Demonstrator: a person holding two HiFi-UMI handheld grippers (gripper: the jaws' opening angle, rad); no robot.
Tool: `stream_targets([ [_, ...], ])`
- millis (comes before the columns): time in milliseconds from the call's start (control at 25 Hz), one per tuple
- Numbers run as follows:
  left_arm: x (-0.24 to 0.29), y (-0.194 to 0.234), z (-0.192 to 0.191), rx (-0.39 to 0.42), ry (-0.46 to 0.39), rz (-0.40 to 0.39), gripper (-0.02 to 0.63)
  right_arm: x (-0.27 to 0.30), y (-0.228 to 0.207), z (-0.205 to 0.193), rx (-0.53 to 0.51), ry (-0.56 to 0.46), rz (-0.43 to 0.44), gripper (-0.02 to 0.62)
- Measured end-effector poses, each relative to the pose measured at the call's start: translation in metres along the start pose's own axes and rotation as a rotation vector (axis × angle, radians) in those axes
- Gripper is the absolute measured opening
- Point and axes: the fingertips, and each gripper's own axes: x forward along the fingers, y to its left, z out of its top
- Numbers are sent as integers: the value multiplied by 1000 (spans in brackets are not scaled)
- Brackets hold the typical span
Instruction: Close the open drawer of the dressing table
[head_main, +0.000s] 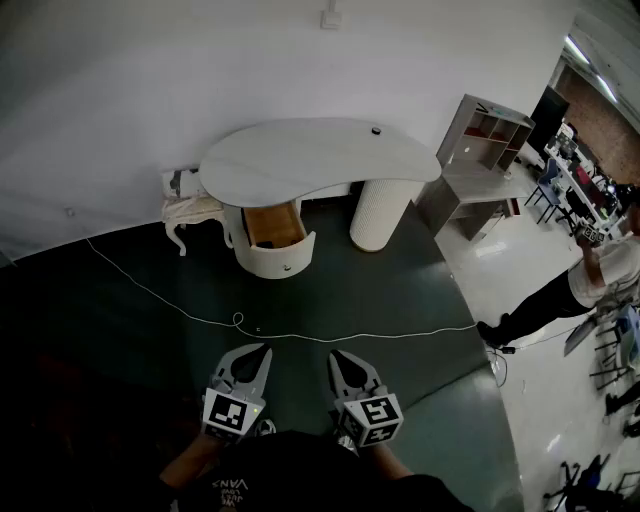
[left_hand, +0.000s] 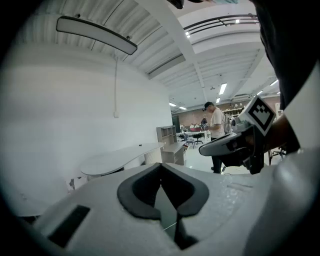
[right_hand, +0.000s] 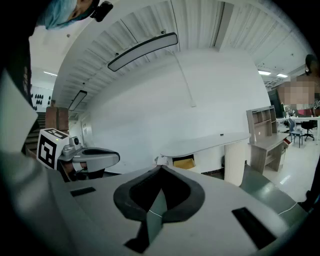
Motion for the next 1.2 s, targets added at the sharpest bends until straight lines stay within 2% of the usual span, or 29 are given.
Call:
stream_targets([
  [400,-1,10,-8,-24,-4,-15,20,8,0,4,2,-32,-30,5],
  [440,-2,13,-11,-26,-1,-17,21,11,1,4,-2,-31,-42,38],
  [480,-3,17,-14,-29,1,-23,23,13,3,3,-2,-28,-56,110],
  [520,-5,22,-17,-33,3,-30,23,15,5,2,-1,-26,-71,147],
  [600,-11,30,-21,-41,6,-46,27,17,9,0,5,-23,-101,157],
  [640,-14,33,-23,-41,9,-58,51,18,11,0,12,-22,-116,185],
  [720,-17,39,-24,-14,14,-92,176,17,14,-1,27,-23,-147,219],
  [840,-19,55,-34,41,27,-110,185,15,20,-6,35,-17,-178,227],
  [1040,-15,62,-41,-4,46,-80,186,8,12,-19,54,22,-210,227],
  [1200,-1,65,-43,-3,56,-78,186,19,-3,-21,68,30,-210,227],
])
